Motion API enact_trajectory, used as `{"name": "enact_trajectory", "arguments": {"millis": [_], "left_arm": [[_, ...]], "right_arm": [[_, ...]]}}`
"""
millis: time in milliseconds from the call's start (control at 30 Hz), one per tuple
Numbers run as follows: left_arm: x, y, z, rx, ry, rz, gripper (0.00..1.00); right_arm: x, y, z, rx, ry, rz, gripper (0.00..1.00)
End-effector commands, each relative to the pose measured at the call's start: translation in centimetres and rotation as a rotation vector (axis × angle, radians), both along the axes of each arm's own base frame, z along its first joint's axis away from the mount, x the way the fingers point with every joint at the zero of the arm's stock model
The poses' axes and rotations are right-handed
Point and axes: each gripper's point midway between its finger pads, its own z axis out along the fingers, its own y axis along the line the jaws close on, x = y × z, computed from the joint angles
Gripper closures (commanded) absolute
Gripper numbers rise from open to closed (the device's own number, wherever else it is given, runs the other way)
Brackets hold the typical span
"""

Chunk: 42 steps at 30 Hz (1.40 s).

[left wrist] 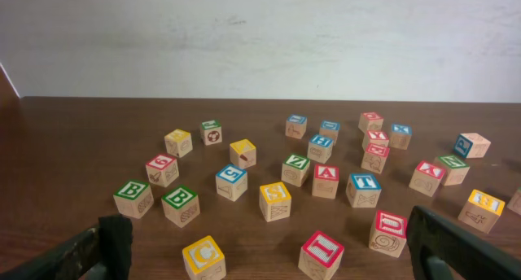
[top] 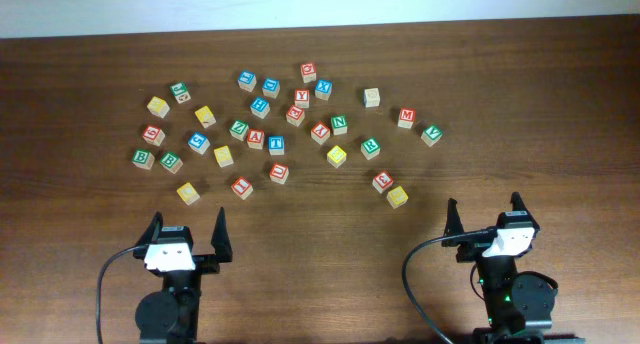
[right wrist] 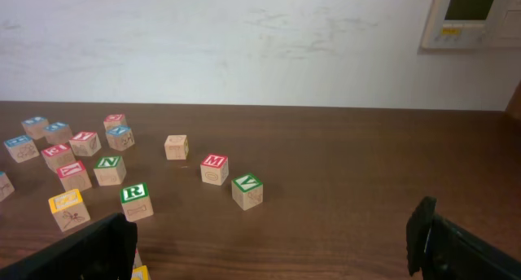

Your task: Spell out ICRA

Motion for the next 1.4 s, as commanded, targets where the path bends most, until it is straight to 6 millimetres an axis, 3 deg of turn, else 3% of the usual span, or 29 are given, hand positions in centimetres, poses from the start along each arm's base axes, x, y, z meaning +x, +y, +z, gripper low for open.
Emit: {"name": "enact_trajectory", "arguments": {"millis": [0, 233, 300, 400, 467, 567, 667, 733, 900, 967, 1033, 1133, 1167, 1300, 1367], "left_arm": [[0.0, -0.3, -0.3, 0.001, 0.011, -0.014, 0.01], [0.0, -0.6, -0.4, -0.002, 0.013, -0.035, 0.01], [-0.1, -2.3, -0.2, -0.010, 0.009, -0.133, 0.01], [-1.9, -8.5, 1.9, -0.023, -0.078, -0.509, 0.01], [-4.8, -12.2, 3.9, -0.001, -0.169, -0.784, 0.01], [-8.2, -14.1, 8.9, 0.114, -0.434, -0.948, 0.01], [-10.8, -13.9, 13.7, 0.153, -0.647, -0.950, 0.01], [-11.1, -13.2, 16.3, 0.123, -0.689, -0.899, 0.01], [-12.5, -11.2, 25.1, -0.019, -0.697, -0.783, 0.01], [-11.4, -11.3, 27.4, -0.079, -0.521, -0.775, 0.01], [-9.3, -12.5, 27.2, -0.074, -0.255, -0.832, 0.01], [-10.8, -16.4, 27.2, -0.071, -0.075, -1.226, 0.01], [-10.6, -16.8, 27.1, -0.078, -0.063, -1.277, 0.01], [-6.9, -16.8, 25.8, -0.128, 0.015, -1.239, 0.01], [-3.7, -15.3, 23.9, -0.165, 0.106, -1.029, 0.01]], "right_arm": [[0.0, 0.4, -0.4, 0.012, 0.013, 0.024, 0.02], [0.0, 0.4, -0.4, 0.012, 0.013, 0.023, 0.02], [0.0, 0.4, -0.4, 0.012, 0.013, 0.024, 0.02], [0.0, 0.4, -0.4, 0.012, 0.013, 0.024, 0.02], [0.0, 0.4, -0.4, 0.012, 0.013, 0.024, 0.01], [0.0, 0.4, -0.4, 0.012, 0.013, 0.024, 0.02], [0.0, 0.4, -0.4, 0.012, 0.013, 0.024, 0.02], [0.0, 0.4, -0.4, 0.012, 0.013, 0.024, 0.02], [0.0, 0.4, -0.4, 0.012, 0.013, 0.024, 0.02], [0.0, 0.4, -0.4, 0.012, 0.013, 0.024, 0.02], [0.0, 0.4, -0.4, 0.012, 0.013, 0.024, 0.02], [0.0, 0.4, -0.4, 0.012, 0.013, 0.024, 0.02], [0.0, 0.4, -0.4, 0.012, 0.013, 0.024, 0.02], [0.0, 0.4, -0.4, 0.012, 0.013, 0.024, 0.02], [0.0, 0.4, -0.4, 0.012, 0.013, 0.024, 0.02]]}}
